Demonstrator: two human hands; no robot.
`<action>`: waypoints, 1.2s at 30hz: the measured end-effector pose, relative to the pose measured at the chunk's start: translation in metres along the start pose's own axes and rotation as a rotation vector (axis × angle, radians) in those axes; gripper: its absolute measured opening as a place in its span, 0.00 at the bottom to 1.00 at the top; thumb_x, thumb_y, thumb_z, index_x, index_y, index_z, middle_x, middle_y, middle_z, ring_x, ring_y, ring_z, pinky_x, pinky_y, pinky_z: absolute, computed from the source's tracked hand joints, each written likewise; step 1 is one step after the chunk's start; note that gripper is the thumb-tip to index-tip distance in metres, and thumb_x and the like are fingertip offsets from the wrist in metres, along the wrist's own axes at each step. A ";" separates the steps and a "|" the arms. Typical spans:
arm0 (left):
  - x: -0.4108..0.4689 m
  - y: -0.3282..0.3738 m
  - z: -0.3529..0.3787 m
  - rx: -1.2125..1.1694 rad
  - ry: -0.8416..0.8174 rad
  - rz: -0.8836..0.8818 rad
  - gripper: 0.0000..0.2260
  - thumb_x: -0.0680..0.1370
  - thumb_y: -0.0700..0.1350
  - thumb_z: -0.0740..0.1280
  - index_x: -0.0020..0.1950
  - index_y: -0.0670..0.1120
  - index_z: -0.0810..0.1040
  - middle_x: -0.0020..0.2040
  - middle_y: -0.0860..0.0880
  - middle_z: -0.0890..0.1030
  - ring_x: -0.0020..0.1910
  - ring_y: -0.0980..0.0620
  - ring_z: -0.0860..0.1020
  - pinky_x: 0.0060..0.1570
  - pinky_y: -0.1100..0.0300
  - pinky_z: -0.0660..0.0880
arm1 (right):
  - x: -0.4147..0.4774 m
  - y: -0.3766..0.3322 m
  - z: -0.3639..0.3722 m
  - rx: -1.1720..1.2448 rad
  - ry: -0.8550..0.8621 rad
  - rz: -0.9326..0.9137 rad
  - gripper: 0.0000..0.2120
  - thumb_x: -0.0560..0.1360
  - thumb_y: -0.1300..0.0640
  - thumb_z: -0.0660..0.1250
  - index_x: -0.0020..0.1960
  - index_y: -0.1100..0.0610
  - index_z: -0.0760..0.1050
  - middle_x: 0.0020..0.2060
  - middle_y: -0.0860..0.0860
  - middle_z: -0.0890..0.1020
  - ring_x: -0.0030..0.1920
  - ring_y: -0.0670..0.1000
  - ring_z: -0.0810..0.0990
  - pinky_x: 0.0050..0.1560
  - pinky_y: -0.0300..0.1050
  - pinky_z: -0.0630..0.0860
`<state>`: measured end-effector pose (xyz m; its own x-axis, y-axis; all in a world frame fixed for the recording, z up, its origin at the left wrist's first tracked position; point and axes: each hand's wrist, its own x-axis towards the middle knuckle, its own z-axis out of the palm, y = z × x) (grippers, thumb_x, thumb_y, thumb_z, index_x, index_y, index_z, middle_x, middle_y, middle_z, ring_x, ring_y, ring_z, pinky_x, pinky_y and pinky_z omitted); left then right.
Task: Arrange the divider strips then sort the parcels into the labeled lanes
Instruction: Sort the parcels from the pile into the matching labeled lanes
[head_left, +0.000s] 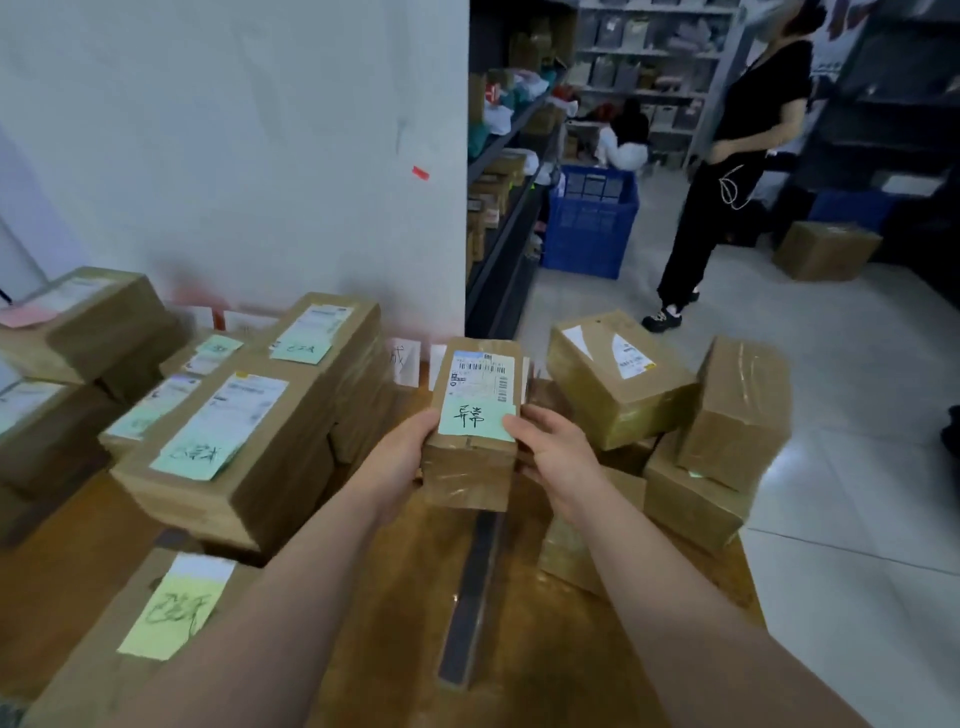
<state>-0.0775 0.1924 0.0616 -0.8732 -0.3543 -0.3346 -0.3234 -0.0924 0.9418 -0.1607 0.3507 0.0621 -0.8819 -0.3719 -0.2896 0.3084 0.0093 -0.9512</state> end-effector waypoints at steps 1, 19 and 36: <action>0.014 0.002 -0.010 0.037 -0.025 -0.002 0.14 0.79 0.62 0.58 0.55 0.61 0.81 0.50 0.57 0.86 0.48 0.57 0.84 0.49 0.55 0.77 | 0.013 0.002 0.009 -0.003 0.002 0.016 0.17 0.76 0.55 0.70 0.64 0.50 0.75 0.53 0.45 0.84 0.53 0.46 0.83 0.53 0.46 0.80; 0.165 -0.038 -0.040 0.064 0.008 -0.248 0.18 0.83 0.52 0.60 0.73 0.54 0.69 0.56 0.52 0.83 0.52 0.53 0.82 0.42 0.58 0.79 | 0.146 0.056 0.051 -0.101 0.133 0.219 0.20 0.78 0.60 0.67 0.69 0.55 0.71 0.57 0.50 0.81 0.53 0.48 0.82 0.49 0.46 0.83; 0.177 -0.045 -0.038 0.161 0.085 -0.191 0.19 0.83 0.48 0.61 0.74 0.52 0.68 0.56 0.51 0.82 0.52 0.53 0.82 0.41 0.60 0.82 | 0.159 0.066 0.050 -0.341 0.185 0.175 0.25 0.77 0.55 0.69 0.72 0.54 0.67 0.67 0.50 0.75 0.64 0.52 0.76 0.55 0.48 0.79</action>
<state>-0.2034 0.0985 -0.0391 -0.7593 -0.4221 -0.4953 -0.5390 -0.0186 0.8421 -0.2631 0.2452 -0.0411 -0.8856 -0.1644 -0.4345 0.3510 0.3757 -0.8577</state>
